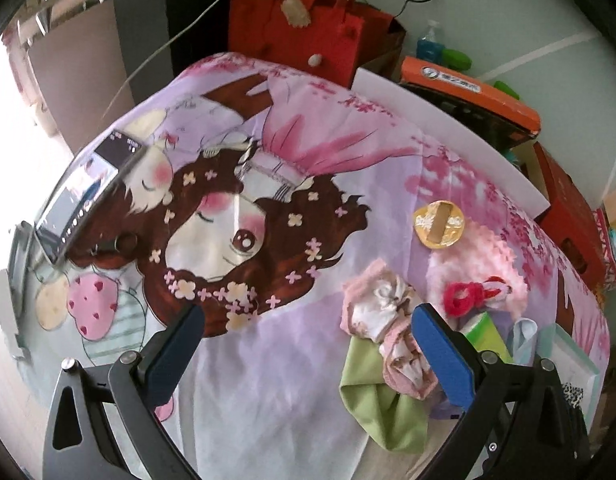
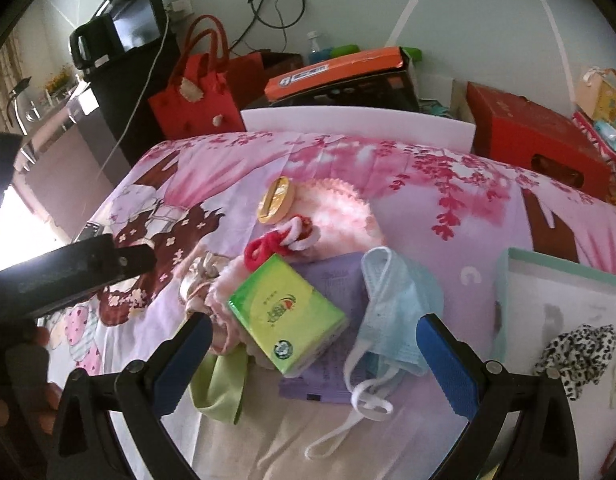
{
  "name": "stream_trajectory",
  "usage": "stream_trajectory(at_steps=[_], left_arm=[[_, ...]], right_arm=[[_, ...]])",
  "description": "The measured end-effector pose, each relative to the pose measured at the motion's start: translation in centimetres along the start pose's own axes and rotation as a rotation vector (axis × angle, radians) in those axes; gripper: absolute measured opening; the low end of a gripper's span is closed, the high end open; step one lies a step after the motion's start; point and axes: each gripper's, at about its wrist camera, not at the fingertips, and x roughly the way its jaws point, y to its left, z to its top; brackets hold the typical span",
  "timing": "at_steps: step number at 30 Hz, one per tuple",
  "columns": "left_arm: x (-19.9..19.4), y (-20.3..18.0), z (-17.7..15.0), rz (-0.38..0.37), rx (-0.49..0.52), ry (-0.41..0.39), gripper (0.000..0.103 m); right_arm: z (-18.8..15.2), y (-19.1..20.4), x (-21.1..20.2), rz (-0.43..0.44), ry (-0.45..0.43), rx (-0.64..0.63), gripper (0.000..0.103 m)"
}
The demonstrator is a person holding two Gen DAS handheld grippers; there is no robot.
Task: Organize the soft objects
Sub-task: 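Move both tools back over the remaining pile of soft items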
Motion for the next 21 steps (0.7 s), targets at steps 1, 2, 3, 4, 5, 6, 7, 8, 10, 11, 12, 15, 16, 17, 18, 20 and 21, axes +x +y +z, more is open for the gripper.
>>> stream_trajectory(at_steps=[1, 2, 3, 4, 5, 6, 7, 8, 10, 11, 12, 15, 16, 17, 18, 20, 21], left_arm=[[0.2, 0.2, 0.0, -0.004, -0.012, 0.002, 0.103], [0.4, 0.4, 0.0, -0.007, -0.02, 0.005, 0.103], [0.6, 0.5, 0.0, -0.011, -0.028, 0.009, 0.103], [0.8, 0.7, 0.1, -0.014, -0.036, 0.014, 0.103], [1.0, 0.8, 0.1, -0.016, -0.042, 0.019, 0.103], [1.1, 0.9, 0.1, -0.019, -0.046, 0.023, 0.103], [1.3, 0.9, 0.1, -0.023, -0.049, 0.031, 0.103], [1.5, 0.9, 0.2, -0.029, -0.052, 0.038, 0.103], [1.8, 1.0, 0.2, -0.042, -0.06, 0.054, 0.103], [2.0, 1.0, 0.2, -0.048, -0.062, 0.064, 0.103], [2.1, 1.0, 0.2, -0.051, -0.062, 0.073, 0.103], [2.6, 1.1, 0.2, -0.052, -0.055, 0.097, 0.103], [2.7, 1.1, 0.2, -0.052, -0.056, 0.105, 0.103], [2.9, 1.1, 0.1, -0.053, -0.058, 0.116, 0.103], [3.0, 1.1, 0.1, -0.057, -0.06, 0.124, 0.103], [3.3, 1.2, 0.2, -0.063, -0.065, 0.136, 0.103], [3.5, 1.1, 0.2, -0.064, -0.067, 0.143, 0.103]], right_arm=[[0.0, 0.1, 0.1, -0.002, -0.001, -0.006, 0.103], [0.0, 0.3, 0.2, -0.007, -0.004, -0.009, 0.103], [0.0, 0.4, 0.3, -0.01, -0.012, -0.012, 0.103], [0.0, 0.4, 0.3, -0.015, -0.026, -0.01, 0.103], [0.0, 0.5, 0.4, -0.016, -0.029, -0.011, 0.103], [0.0, 0.6, 0.5, -0.017, -0.028, -0.015, 0.103], [0.0, 0.8, 0.5, -0.019, -0.027, -0.019, 0.103], [-0.1, 0.9, 0.7, -0.021, -0.024, -0.028, 0.103], [-0.2, 1.4, 1.1, -0.032, -0.015, -0.059, 0.103], [-0.3, 1.6, 1.3, -0.039, -0.009, -0.076, 0.103], [-0.5, 1.9, 1.6, -0.048, -0.004, -0.093, 0.103], [-0.8, 2.5, 2.2, -0.061, 0.002, -0.122, 0.103], [-0.9, 2.6, 2.3, -0.064, 0.004, -0.128, 0.103], [-0.9, 2.7, 2.4, -0.062, 0.006, -0.131, 0.103], [-0.9, 2.8, 2.5, -0.061, 0.006, -0.134, 0.103], [-1.0, 3.0, 2.5, -0.059, 0.001, -0.136, 0.103], [-1.0, 3.0, 2.5, -0.06, -0.001, -0.138, 0.103]])
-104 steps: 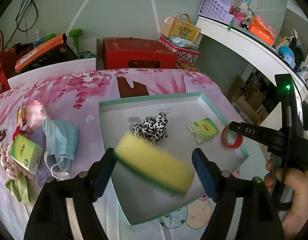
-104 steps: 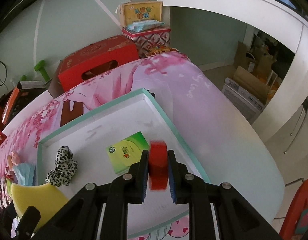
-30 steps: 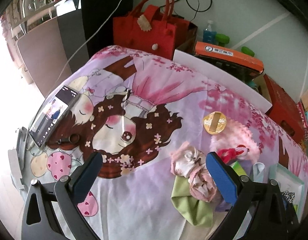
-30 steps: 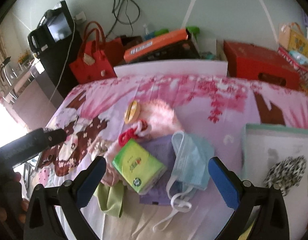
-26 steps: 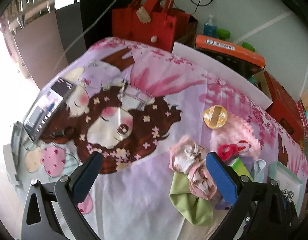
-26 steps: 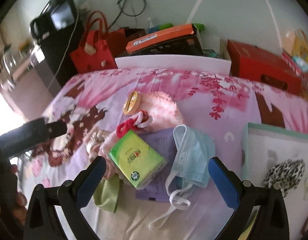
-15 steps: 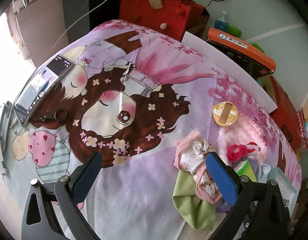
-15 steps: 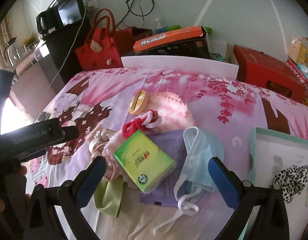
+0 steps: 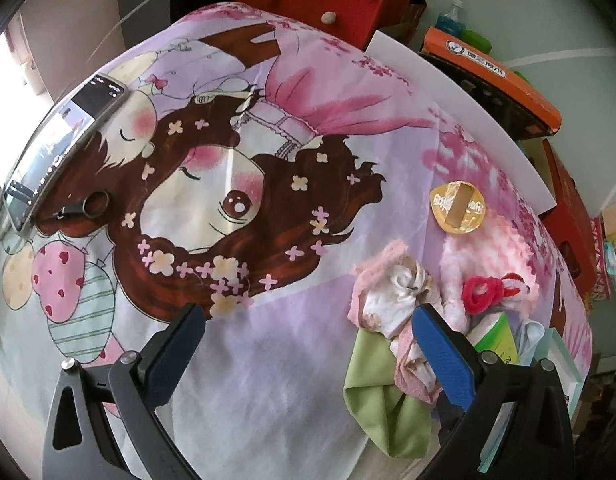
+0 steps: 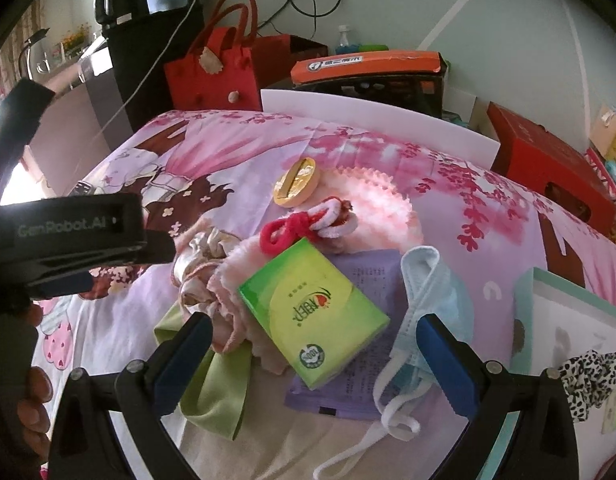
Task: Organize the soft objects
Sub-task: 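Move both tools back over the remaining pile of soft items, then grasp the pink cloth with the left gripper while the right grasps the green tissue pack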
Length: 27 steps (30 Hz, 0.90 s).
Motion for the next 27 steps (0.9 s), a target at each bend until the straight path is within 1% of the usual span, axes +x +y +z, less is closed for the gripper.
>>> stream_trajectory(at_steps=[3, 5, 7, 8, 13, 14, 16, 18, 19, 21, 22, 23, 24, 26, 27], left_arm=[[0.3, -0.1, 0.2, -0.005, -0.006, 0.007, 0.103], [0.4, -0.1, 0.3, -0.008, -0.006, 0.005, 0.103], [0.4, -0.2, 0.4, -0.02, -0.005, 0.004, 0.103], [0.5, -0.4, 0.5, -0.031, -0.002, 0.002, 0.103], [0.9, -1.3, 0.5, -0.087, 0.004, 0.0, 0.102], [1.0, -1.5, 0.5, -0.102, 0.0, 0.001, 0.099], [1.3, -1.6, 0.6, -0.134, -0.01, 0.007, 0.09], [1.5, -1.7, 0.5, -0.158, -0.016, 0.015, 0.077], [1.7, -1.8, 0.6, -0.171, -0.02, 0.017, 0.074], [2.1, -1.9, 0.6, -0.188, -0.028, 0.019, 0.061], [2.2, -1.9, 0.7, -0.195, -0.031, 0.018, 0.055], [2.2, -1.9, 0.6, -0.201, -0.033, 0.017, 0.042], [2.3, -1.9, 0.6, -0.211, -0.039, 0.016, 0.025], [2.3, -1.7, 0.5, -0.226, -0.048, 0.017, 0.011], [2.1, -1.7, 0.5, -0.226, -0.048, 0.01, 0.009]], right_arm=[[0.1, 0.3, -0.2, -0.009, -0.013, -0.016, 0.102], [0.2, 0.5, -0.5, -0.006, -0.029, -0.026, 0.099], [0.2, 0.7, -0.6, -0.008, -0.032, -0.037, 0.091], [0.2, 0.8, -0.5, -0.013, -0.028, -0.046, 0.09], [-0.3, 1.0, 0.3, -0.039, 0.006, -0.072, 0.067], [-0.3, 0.9, 0.2, -0.039, 0.005, -0.069, 0.067], [-0.3, 0.7, 0.0, -0.028, 0.002, -0.061, 0.066], [-0.3, 0.5, -0.2, -0.025, 0.001, -0.059, 0.065], [-0.3, 0.5, -0.2, -0.027, 0.003, -0.06, 0.065], [-0.4, 0.4, -0.1, -0.031, 0.008, -0.06, 0.065], [-0.4, 0.3, -0.1, -0.032, 0.011, -0.059, 0.065], [-0.4, 0.3, -0.2, -0.033, 0.013, -0.057, 0.065], [-0.4, 0.2, -0.2, -0.035, 0.013, -0.055, 0.064], [-0.4, 0.0, -0.4, -0.039, 0.014, -0.05, 0.064], [-0.4, -0.1, -0.5, -0.039, 0.013, -0.046, 0.064]])
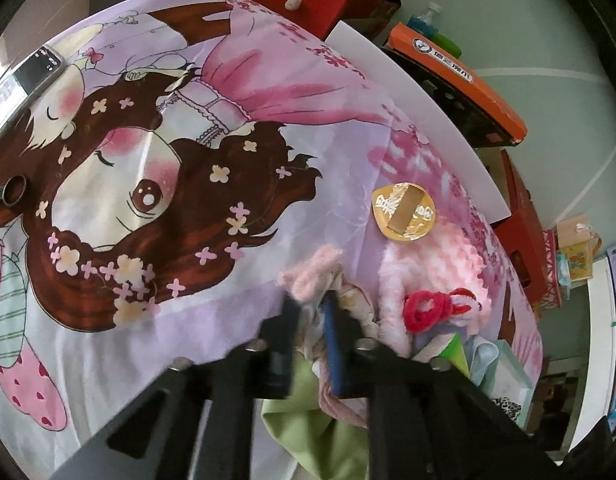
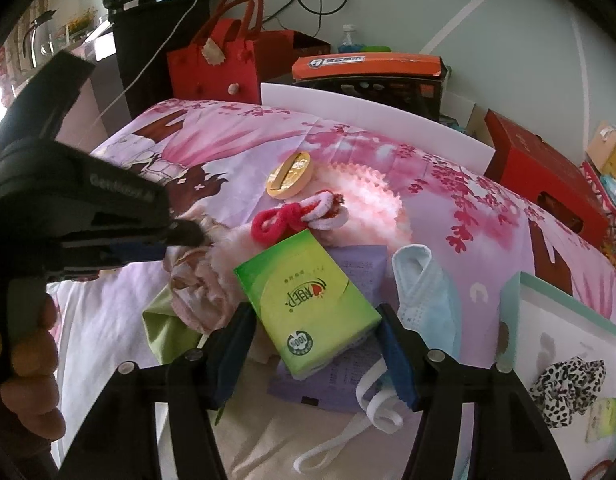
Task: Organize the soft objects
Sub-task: 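Grasp the pink cloth with the left gripper while the right grasps the green tissue pack, then carry the pink cloth and tissue pack over the white tray and open both grippers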
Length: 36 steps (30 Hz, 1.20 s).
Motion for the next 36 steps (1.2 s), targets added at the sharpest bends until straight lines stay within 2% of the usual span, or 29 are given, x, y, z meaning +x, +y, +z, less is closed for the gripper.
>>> stream_trajectory(at_steps=[5, 14, 24, 28, 31, 36], left_arm=[[-1.5, -0.3, 0.1, 0.007, 0.021, -0.052, 0.006], [-4.9, -1.6, 0.0, -0.027, 0.076, -0.144, 0.006], [-10.8, -5.0, -0.9, -0.162, 0.169, -0.316, 0.006], [-12.4, -6.9, -1.8, -0.222, 0.226, -0.367, 0.006], [-12.7, -8.7, -2.7, -0.259, 0.284, -0.378, 0.006], [-11.8, -11.8, -4.5, -0.319, 0.373, -0.342, 0.006]], right_arm=[[0.2, -1.0, -0.6, 0.003, -0.014, 0.038, 0.063], [0.8, -2.5, -3.2, 0.0, -0.086, 0.08, 0.063], [1.3, -4.9, -7.4, -0.03, -0.193, 0.149, 0.063], [1.0, -6.9, -8.5, -0.063, -0.207, 0.198, 0.063], [0.5, -9.3, -9.0, -0.111, -0.201, 0.252, 0.063], [-0.9, -14.1, -10.1, -0.187, -0.184, 0.365, 0.063]])
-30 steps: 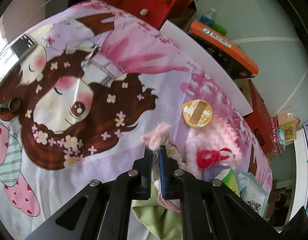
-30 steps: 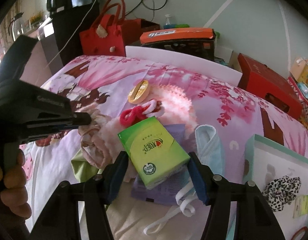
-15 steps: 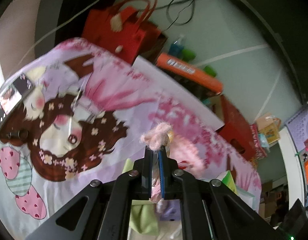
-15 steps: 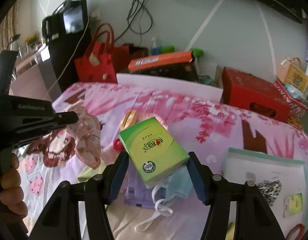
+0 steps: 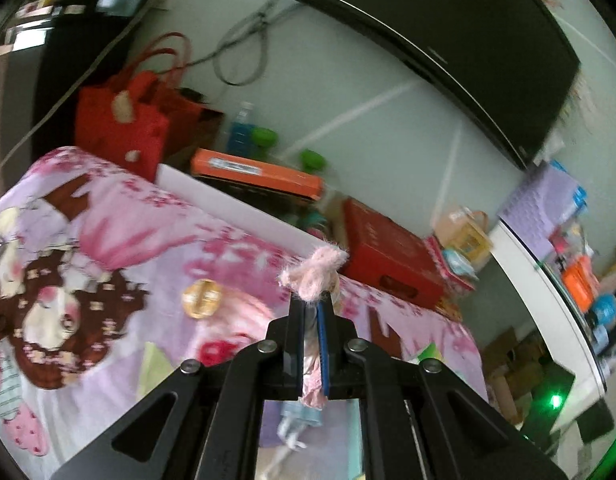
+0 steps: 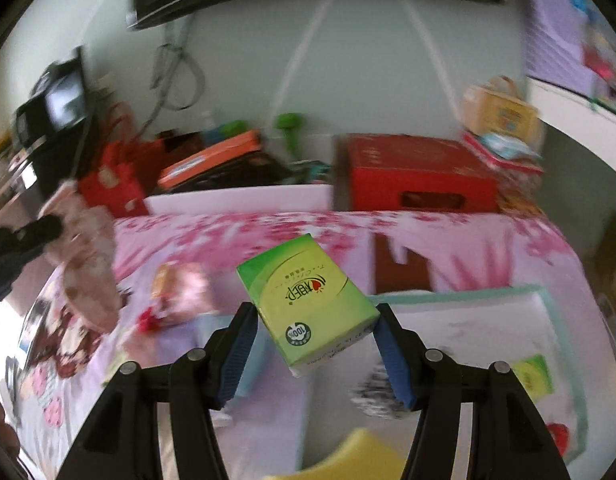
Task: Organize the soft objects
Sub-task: 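Carry the pink cloth and tissue pack over the white tray and open both grippers, then move both tools back over the pile of soft items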
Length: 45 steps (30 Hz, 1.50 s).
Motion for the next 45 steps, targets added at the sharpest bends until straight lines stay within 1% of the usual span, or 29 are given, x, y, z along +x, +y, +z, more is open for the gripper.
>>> stream_trajectory(at_steps=[5, 10, 15, 18, 22, 25, 26, 28, 29, 30, 32, 34, 35, 36, 37, 39, 40, 41, 42, 44, 45], left_arm=[[1.8, -3.8, -1.6, -0.055, 0.088, 0.051, 0.006], [3.5, -6.7, -3.5, -0.104, 0.152, 0.106, 0.006], [5.9, -9.3, -5.4, -0.142, 0.221, 0.162, 0.006], [7.5, -10.0, -6.4, -0.151, 0.234, 0.2, 0.006], [9.4, -10.9, -7.9, -0.14, 0.266, 0.243, 0.006], [10.8, -11.2, -8.8, -0.118, 0.279, 0.272, 0.006], [11.1, -11.2, -9.0, -0.101, 0.283, 0.279, 0.01], [11.7, -11.2, -9.3, -0.065, 0.293, 0.304, 0.038], [11.7, -11.0, -9.4, -0.058, 0.291, 0.309, 0.062], [11.6, -10.9, -9.4, -0.063, 0.282, 0.308, 0.067], [11.5, -10.7, -9.2, -0.075, 0.269, 0.312, 0.068], [11.4, -10.7, -9.1, -0.051, 0.273, 0.312, 0.072], [11.4, -10.6, -9.0, -0.033, 0.276, 0.312, 0.077], [11.4, -10.5, -9.0, -0.018, 0.277, 0.314, 0.08], [11.4, -10.3, -8.9, -0.007, 0.275, 0.317, 0.081], [11.5, -10.0, -8.7, 0.006, 0.27, 0.318, 0.083], [11.5, -9.9, -8.7, 0.018, 0.269, 0.316, 0.086], [11.5, -9.7, -8.6, 0.029, 0.27, 0.314, 0.091], [11.6, -9.6, -8.6, 0.042, 0.271, 0.311, 0.094], [11.6, -9.3, -8.5, 0.067, 0.274, 0.302, 0.098], [11.7, -9.2, -8.5, 0.076, 0.274, 0.301, 0.101]], right_arm=[[0.1, -5.8, -0.4, -0.128, 0.009, 0.097, 0.063], [-0.3, -11.1, -0.7, -0.211, 0.026, 0.185, 0.063], [-0.8, -14.7, -0.7, -0.287, 0.049, 0.228, 0.063], [-1.3, -16.3, -0.4, -0.294, 0.07, 0.268, 0.063], [-1.9, -17.6, 0.4, -0.282, 0.098, 0.308, 0.063], [-2.3, -17.8, 0.8, -0.287, 0.115, 0.321, 0.063], [-2.4, -17.9, 0.9, -0.284, 0.118, 0.327, 0.063], [-2.4, -18.2, 1.0, -0.277, 0.122, 0.339, 0.063], [-2.4, -18.2, 1.0, -0.274, 0.122, 0.341, 0.063], [-2.5, -18.3, 1.0, -0.271, 0.122, 0.343, 0.063], [-2.5, -18.3, 1.0, -0.266, 0.123, 0.345, 0.063], [-2.5, -18.3, 1.1, -0.263, 0.126, 0.347, 0.064], [-2.5, -18.4, 1.1, -0.262, 0.126, 0.348, 0.065], [-2.5, -18.4, 1.1, -0.26, 0.126, 0.35, 0.068], [-2.5, -18.4, 1.1, -0.26, 0.127, 0.352, 0.077], [-2.5, -18.4, 1.3, -0.263, 0.133, 0.351, 0.086], [-2.6, -18.4, 1.3, -0.268, 0.137, 0.348, 0.089], [-2.5, -18.4, 1.4, -0.271, 0.141, 0.346, 0.089], [-2.6, -18.3, 1.5, -0.275, 0.147, 0.341, 0.089], [-2.7, -18.2, 1.8, -0.284, 0.159, 0.327, 0.09], [-2.7, -18.1, 1.9, -0.289, 0.166, 0.32, 0.096]])
